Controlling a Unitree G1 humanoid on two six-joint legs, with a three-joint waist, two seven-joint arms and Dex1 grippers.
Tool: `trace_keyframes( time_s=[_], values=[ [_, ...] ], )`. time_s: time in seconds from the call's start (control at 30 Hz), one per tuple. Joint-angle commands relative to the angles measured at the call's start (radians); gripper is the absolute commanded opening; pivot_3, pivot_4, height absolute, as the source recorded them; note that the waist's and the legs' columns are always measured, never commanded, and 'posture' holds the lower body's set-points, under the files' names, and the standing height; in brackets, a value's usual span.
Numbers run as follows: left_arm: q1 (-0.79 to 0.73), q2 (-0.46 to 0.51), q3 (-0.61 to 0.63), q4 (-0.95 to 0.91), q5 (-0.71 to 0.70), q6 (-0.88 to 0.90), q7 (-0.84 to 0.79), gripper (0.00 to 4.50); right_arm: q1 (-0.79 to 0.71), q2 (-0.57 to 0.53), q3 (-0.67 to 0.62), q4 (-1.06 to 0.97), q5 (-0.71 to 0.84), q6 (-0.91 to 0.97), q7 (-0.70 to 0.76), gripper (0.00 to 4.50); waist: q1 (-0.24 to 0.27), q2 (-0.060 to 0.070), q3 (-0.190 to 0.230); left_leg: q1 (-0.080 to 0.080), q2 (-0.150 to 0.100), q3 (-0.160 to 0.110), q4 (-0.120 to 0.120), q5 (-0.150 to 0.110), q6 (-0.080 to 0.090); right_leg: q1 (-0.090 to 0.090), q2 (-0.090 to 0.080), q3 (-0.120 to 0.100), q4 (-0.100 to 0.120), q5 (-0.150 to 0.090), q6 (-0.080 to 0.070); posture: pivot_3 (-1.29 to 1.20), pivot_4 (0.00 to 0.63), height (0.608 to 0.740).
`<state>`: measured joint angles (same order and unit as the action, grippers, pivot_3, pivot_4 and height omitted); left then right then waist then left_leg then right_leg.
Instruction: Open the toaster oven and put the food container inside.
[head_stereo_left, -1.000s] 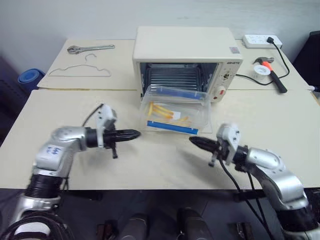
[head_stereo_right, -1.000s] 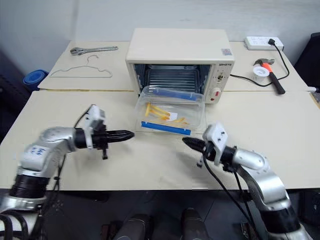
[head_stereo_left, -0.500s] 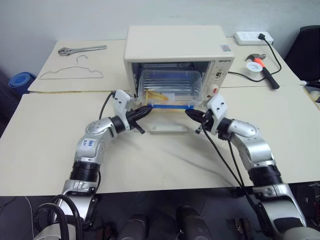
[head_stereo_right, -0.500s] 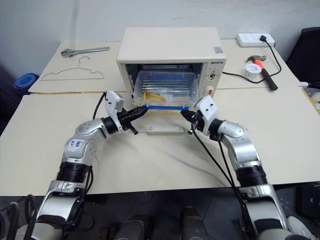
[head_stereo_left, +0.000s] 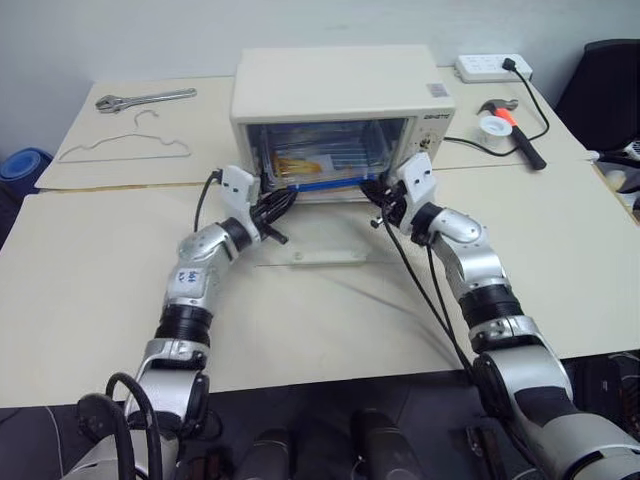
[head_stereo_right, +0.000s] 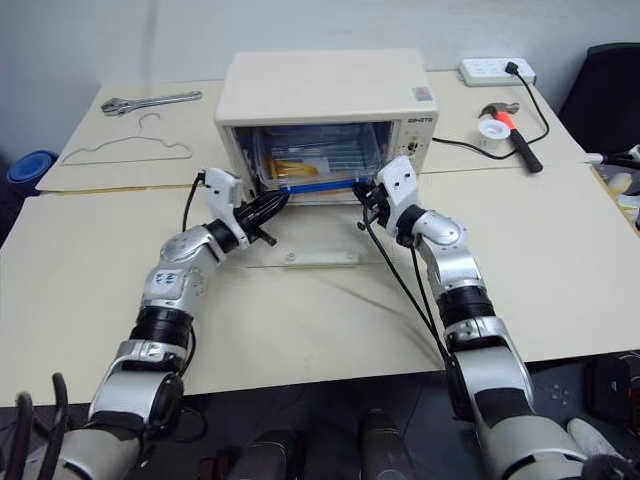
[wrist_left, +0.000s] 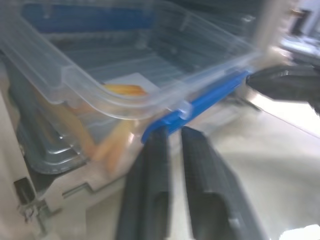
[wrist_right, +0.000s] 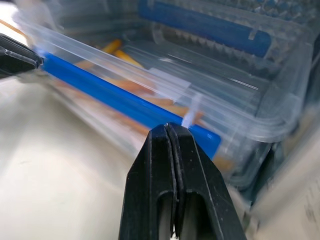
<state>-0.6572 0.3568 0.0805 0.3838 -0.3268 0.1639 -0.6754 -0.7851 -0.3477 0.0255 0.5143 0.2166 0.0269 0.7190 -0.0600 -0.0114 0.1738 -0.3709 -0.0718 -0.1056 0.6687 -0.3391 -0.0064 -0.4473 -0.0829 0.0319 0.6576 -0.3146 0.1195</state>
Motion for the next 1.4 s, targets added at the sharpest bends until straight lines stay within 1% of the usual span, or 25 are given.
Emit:
trace_keyframes(
  time_s=[0.03, 0.1, 0.17, 0.23, 0.3, 0.33, 0.47, 0.63, 0.77, 0.83, 0.9, 0.97, 1.0, 1.1, 1.13, 1.17, 1.27, 1.37, 1.4],
  values=[
    [0.093, 0.113, 0.046, -0.175, -0.072, 0.014, -0.156, 1.84, 0.078, -0.107, -0.07, -0.224, 0.088, 0.127, 0.083, 0.0, 0.0, 0.0, 0.0, 0.0, 0.0, 0.0, 0.0, 0.0, 0.0, 0.0, 0.0, -0.001, -0.001, 0.0, 0.0, 0.0, 0.15, 0.74],
    [0.18, 0.209, 0.063, -0.226, -0.085, -0.046, -0.289, 2.46, 0.147, -0.198, -0.084, -0.244, 0.084, 0.146, 0.143, 0.0, 0.001, 0.0, 0.0, 0.0, 0.0, 0.001, 0.0, 0.0, 0.0, 0.0, 0.0, 0.0, -0.001, 0.0, 0.0, 0.0, 0.15, 0.74],
    [0.251, 0.285, 0.081, -0.254, -0.103, -0.09, -0.399, 3.03, 0.194, -0.271, -0.075, -0.189, 0.047, 0.121, 0.191, 0.0, 0.007, 0.001, 0.0, 0.0, 0.0, 0.001, -0.001, 0.0, 0.0, 0.001, 0.0, 0.0, -0.002, 0.0, -0.001, 0.0, 0.15, 0.74],
    [0.303, 0.334, 0.097, -0.29, -0.148, -0.09, -0.484, 3.68, 0.215, -0.304, -0.049, -0.109, 0.009, 0.08, 0.227, 0.0, 0.012, 0.001, 0.0, 0.002, -0.001, 0.001, -0.001, 0.0, 0.0, 0.003, 0.0, 0.0, -0.005, 0.0, -0.001, 0.0, 0.15, 0.74],
    [0.333, 0.369, 0.104, -0.337, -0.209, -0.03, -0.55, 4.33, 0.219, -0.302, -0.021, -0.035, -0.02, 0.026, 0.271, 0.0, 0.018, 0.001, 0.0, 0.002, -0.001, 0.002, 0.0, 0.0, 0.001, 0.003, -0.001, 0.001, -0.005, 0.0, -0.001, 0.0, 0.15, 0.74],
    [0.34, 0.379, 0.106, -0.364, -0.241, 0.007, -0.572, 4.49, 0.215, -0.288, -0.018, -0.01, -0.019, 0.019, 0.285, 0.0, 0.02, 0.001, 0.0, 0.002, -0.001, 0.003, 0.0, 0.0, 0.001, 0.003, -0.001, 0.002, -0.005, 0.0, -0.001, 0.0, 0.15, 0.74],
    [0.316, 0.379, 0.113, -0.468, -0.332, 0.123, -0.563, 4.49, 0.181, -0.194, -0.011, 0.01, 0.006, -0.016, 0.31, 0.0, 0.02, 0.001, 0.0, 0.002, 0.0, 0.003, 0.001, 0.0, 0.001, 0.003, 0.0, 0.002, -0.004, 0.0, -0.001, 0.0, 0.15, 0.74],
    [0.295, 0.321, 0.18, -0.477, -0.365, 0.169, -0.417, 4.49, 0.132, -0.096, -0.104, -0.029, 0.118, -0.081, 0.328, 0.0, 0.016, 0.001, 0.0, 0.002, 0.0, 0.003, 0.0, 0.0, 0.0, 0.002, 0.001, 0.002, -0.003, 0.0, -0.001, 0.0, 0.15, 0.74],
    [0.293, 0.276, 0.255, -0.454, -0.376, 0.176, -0.294, 4.49, 0.081, -0.036, -0.2, -0.076, 0.261, -0.092, 0.343, 0.0, 0.015, 0.001, 0.0, 0.002, 0.0, 0.003, 0.001, 0.0, 0.0, 0.002, 0.001, 0.001, -0.004, 0.0, -0.001, 0.0, 0.15, 0.74],
    [0.299, 0.266, 0.285, -0.443, -0.353, 0.158, -0.24, 4.49, 0.049, -0.015, -0.239, -0.106, 0.32, -0.071, 0.333, 0.0, 0.014, 0.001, 0.0, 0.002, 0.0, 0.002, 0.001, 0.0, 0.0, 0.002, 0.001, 0.001, -0.004, 0.0, -0.001, 0.0, 0.15, 0.74],
    [0.328, 0.276, 0.307, -0.434, -0.336, 0.144, -0.231, 4.49, 0.032, -0.01, -0.263, -0.144, 0.369, -0.037, 0.334, 0.0, 0.013, 0.001, 0.0, 0.002, 0.0, 0.002, 0.001, 0.0, 0.0, 0.002, 0.001, 0.001, -0.003, 0.0, -0.001, 0.0, 0.15, 0.74],
    [0.388, 0.311, 0.32, -0.407, -0.288, 0.083, -0.274, 4.49, 0.042, -0.03, -0.259, -0.207, 0.403, 0.026, 0.356, 0.0, 0.008, 0.002, 0.0, 0.002, 0.0, 0.002, 0.0, 0.0, 0.0, 0.002, 0.001, 0.001, -0.003, 0.0, -0.001, 0.0, 0.15, 0.74],
    [0.421, 0.329, 0.322, -0.386, -0.246, 0.025, -0.293, 4.49, 0.061, -0.054, -0.248, -0.247, 0.419, 0.077, 0.375, 0.0, 0.007, 0.002, 0.0, 0.002, 0.0, 0.002, -0.001, 0.0, 0.0, 0.002, 0.001, 0.0, -0.002, 0.0, -0.001, 0.0, 0.15, 0.74],
    [0.517, 0.379, 0.32, -0.358, -0.17, -0.071, -0.34, 4.5, 0.145, -0.141, -0.201, -0.347, 0.408, 0.132, 0.466, 0.62, 0.008, 0.002, 0.0, 0.002, 0.0, 0.001, -0.002, 0.0, 0.0, 0.002, 0.0, 0.0, -0.003, 0.0, -0.002, 0.0, 0.15, 0.74],
    [0.546, 0.387, 0.322, -0.353, -0.151, -0.109, -0.354, 4.5, 0.179, -0.169, -0.187, -0.369, 0.384, 0.115, 0.499, 0.88, 0.011, 0.002, 0.0, 0.001, 0.0, 0.001, -0.002, 0.0, 0.0, 0.002, 0.0, 0.0, -0.003, 0.0, -0.002, 0.0, 0.15, 0.74],
    [0.577, 0.396, 0.326, -0.352, -0.138, -0.125, -0.359, 4.5, 0.221, -0.209, -0.17, -0.39, 0.367, 0.119, 0.536, 1.21, 0.014, 0.002, 0.0, 0.001, 0.0, 0.001, -0.002, 0.0, 0.001, 0.002, 0.0, 0.0, -0.004, 0.0, -0.002, 0.0, 0.15, 0.74],
    [0.667, 0.403, 0.339, -0.371, -0.115, -0.17, -0.366, 4.5, 0.352, -0.306, -0.14, -0.378, 0.269, -0.007, 0.628, 2.21, 0.033, 0.002, 0.0, 0.001, 0.0, 0.002, -0.001, -0.001, 0.002, 0.003, -0.001, 0.001, -0.007, 0.0, -0.002, 0.0, 0.15, 0.74],
    [0.723, 0.387, 0.345, -0.391, -0.107, -0.216, -0.357, 4.5, 0.439, -0.33, -0.159, -0.357, 0.252, -0.076, 0.655, 3.23, 0.041, 0.002, 0.0, 0.002, -0.001, 0.003, 0.0, -0.001, 0.002, 0.003, -0.001, 0.002, -0.006, 0.0, -0.002, 0.0, 0.15, 0.74],
    [0.741, 0.376, 0.347, -0.403, -0.104, -0.228, -0.341, 4.5, 0.468, -0.331, -0.166, -0.349, 0.248, -0.111, 0.668, 3.51, 0.041, 0.002, 0.0, 0.002, -0.001, 0.004, 0.0, -0.001, 0.002, 0.003, -0.001, 0.002, -0.006, 0.0, -0.002, 0.0, 0.15, 0.74]
  ],
)
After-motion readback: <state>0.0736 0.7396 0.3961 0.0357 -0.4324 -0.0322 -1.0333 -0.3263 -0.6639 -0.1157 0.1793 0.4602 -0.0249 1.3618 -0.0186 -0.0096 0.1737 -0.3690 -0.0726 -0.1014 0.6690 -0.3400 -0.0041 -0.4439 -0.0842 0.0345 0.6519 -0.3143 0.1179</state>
